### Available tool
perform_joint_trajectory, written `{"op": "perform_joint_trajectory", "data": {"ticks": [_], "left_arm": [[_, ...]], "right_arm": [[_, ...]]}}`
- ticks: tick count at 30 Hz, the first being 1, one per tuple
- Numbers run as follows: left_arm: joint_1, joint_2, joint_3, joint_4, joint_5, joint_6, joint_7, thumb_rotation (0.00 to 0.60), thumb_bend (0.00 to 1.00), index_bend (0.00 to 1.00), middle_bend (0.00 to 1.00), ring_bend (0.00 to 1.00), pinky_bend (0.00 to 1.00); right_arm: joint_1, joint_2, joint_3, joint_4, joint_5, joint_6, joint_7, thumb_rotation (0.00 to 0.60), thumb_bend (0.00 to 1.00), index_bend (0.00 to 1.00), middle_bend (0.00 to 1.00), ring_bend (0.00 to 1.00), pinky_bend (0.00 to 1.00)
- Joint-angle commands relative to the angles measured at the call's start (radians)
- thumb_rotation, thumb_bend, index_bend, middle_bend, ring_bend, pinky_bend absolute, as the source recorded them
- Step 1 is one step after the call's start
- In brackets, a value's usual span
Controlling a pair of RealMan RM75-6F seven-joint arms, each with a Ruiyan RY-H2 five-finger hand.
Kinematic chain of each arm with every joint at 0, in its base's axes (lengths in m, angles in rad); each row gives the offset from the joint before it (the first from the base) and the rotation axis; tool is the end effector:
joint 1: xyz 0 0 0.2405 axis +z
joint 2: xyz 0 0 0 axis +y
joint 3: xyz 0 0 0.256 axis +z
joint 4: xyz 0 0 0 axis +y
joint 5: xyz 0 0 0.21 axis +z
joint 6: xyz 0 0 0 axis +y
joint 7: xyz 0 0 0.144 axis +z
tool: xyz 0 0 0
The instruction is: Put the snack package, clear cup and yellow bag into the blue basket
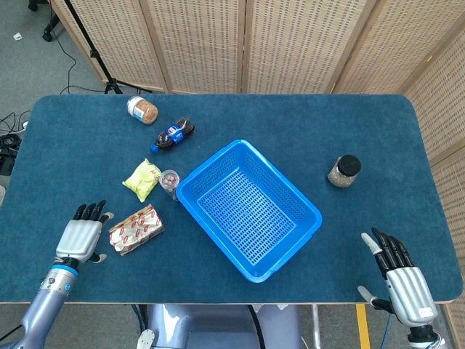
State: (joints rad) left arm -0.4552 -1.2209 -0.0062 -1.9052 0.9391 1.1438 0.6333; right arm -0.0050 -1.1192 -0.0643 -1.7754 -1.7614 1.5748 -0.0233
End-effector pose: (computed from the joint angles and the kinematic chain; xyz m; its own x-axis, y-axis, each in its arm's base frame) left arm -0.2418 0.2381 0.0605 0.5332 0.4226 0.7329 0.8302 -0.0949 -0.5493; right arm -0.2595 -0.1270 0.1347 0.2649 -0.0562 0.9626 -0.9522 -0.1728 0.2520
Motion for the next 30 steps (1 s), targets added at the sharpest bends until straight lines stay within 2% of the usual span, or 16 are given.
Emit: {"op": "perform_joint_trajectory", "data": {"ticks": [1, 10, 19, 30], "left_arm": [[-0.005, -0.053, -0.019, -0.012, -0.063, 0.026, 0.015, 0.6, 0.0, 0.22, 0.0, 0.04, 0.05], [-0.016, -0.158, -0.055, -0.005, -0.124, 0.097, 0.031, 0.6, 0.0, 0.23, 0.0, 0.05, 0.07], [-0.035, -0.215, -0.089, 0.003, -0.216, 0.123, 0.05, 0.6, 0.0, 0.23, 0.0, 0.06, 0.08], [-0.071, -0.31, -0.107, 0.083, -0.274, 0.13, 0.077, 0.6, 0.0, 0.25, 0.0, 0.08, 0.14]], "right_arm": [[0.001, 0.001, -0.002, 0.001, -0.003, -0.002, 0.004, 0.6, 0.21, 0.0, 0.0, 0.0, 0.06], [0.005, 0.001, -0.013, -0.002, -0.017, -0.012, 0.013, 0.6, 0.21, 0.0, 0.0, 0.0, 0.06], [0.006, 0.004, -0.015, -0.003, -0.02, -0.011, 0.024, 0.6, 0.21, 0.0, 0.0, 0.0, 0.06], [0.007, 0.009, -0.018, -0.003, -0.021, -0.01, 0.034, 0.6, 0.21, 0.0, 0.0, 0.0, 0.06]]}}
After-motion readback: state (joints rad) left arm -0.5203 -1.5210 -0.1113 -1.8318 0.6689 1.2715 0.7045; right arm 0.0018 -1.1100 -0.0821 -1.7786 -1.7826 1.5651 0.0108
